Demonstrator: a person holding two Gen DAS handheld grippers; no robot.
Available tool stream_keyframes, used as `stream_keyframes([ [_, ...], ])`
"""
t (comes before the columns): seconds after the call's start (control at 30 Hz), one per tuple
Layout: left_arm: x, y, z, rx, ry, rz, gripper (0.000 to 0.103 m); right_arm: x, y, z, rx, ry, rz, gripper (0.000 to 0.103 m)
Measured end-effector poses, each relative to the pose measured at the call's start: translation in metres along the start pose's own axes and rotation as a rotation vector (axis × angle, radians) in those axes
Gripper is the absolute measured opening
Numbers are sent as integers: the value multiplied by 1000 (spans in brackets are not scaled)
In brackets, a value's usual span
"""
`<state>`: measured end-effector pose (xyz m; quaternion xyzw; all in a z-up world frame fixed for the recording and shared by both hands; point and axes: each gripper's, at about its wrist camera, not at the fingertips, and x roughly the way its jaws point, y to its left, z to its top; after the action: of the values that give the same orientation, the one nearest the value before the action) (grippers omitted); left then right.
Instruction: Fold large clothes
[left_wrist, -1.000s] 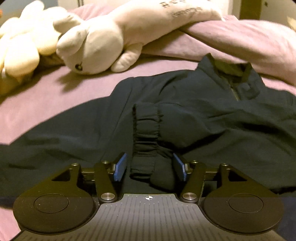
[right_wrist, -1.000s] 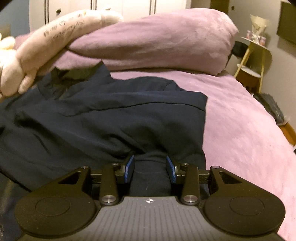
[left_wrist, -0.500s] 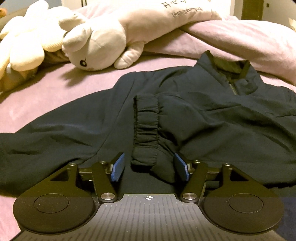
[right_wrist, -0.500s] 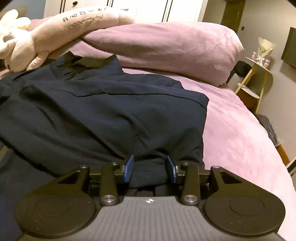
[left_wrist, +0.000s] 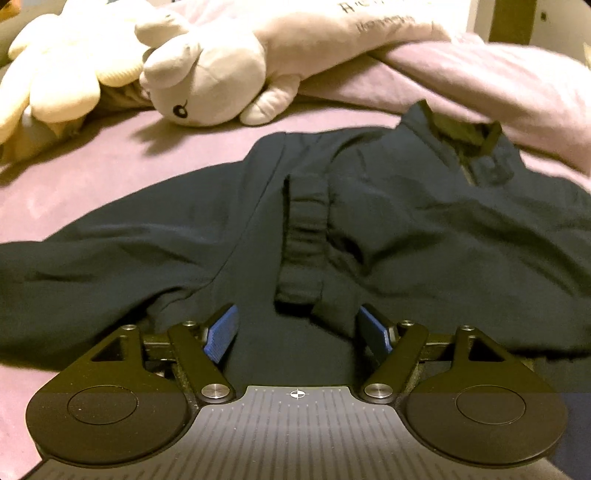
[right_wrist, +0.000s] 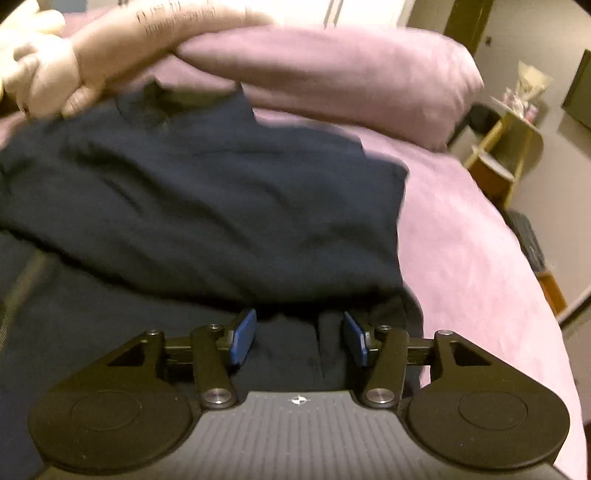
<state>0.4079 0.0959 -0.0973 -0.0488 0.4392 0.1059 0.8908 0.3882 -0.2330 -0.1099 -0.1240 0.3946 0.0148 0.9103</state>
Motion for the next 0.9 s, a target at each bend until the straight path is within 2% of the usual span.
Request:
stream_keyframes([
  [0.1, -13, 1, -6, 22, 17, 0, 77, -32, -8, -6, 92, -48, 65, 53],
  [0.17, -27, 9, -13, 4, 18, -29, 78, -61, -13, -17, 157, -103, 138, 64],
  [0.2, -35, 14, -18, -13, 16, -50, 78, -75, -14, -25, 172, -133, 171, 74],
  [0.23, -42, 19, -24, -31, 19, -74, 78, -88, -14, -33, 173, -158, 197, 77],
  [0.3, -61, 33, -37, -91, 21, -132, 80, -108, -11, -50, 165, -167, 228, 77],
  [0.37, -83, 54, -54, -167, 6, -187, 87, -127, -11, -67, 187, -154, 275, 77],
  [0.43, -103, 78, -70, -236, -28, -201, 92, -140, -11, -81, 220, -140, 324, 77],
  [0.5, -117, 108, -86, -305, -67, -172, 93, -146, -11, -92, 240, -127, 349, 77],
  [0.57, -123, 144, -98, -380, -93, -102, 94, -146, -8, -99, 264, -99, 372, 77],
  [0.67, -121, 200, -110, -539, -93, -31, 94, -138, -5, -104, 341, -41, 409, 69],
  [0.8, -114, 271, -120, -775, -142, -4, 91, -131, 0, -111, 433, 7, 433, 58],
  [0.9, -100, 315, -119, -929, -154, 13, 84, -125, 10, -113, 436, 38, 423, 58],
])
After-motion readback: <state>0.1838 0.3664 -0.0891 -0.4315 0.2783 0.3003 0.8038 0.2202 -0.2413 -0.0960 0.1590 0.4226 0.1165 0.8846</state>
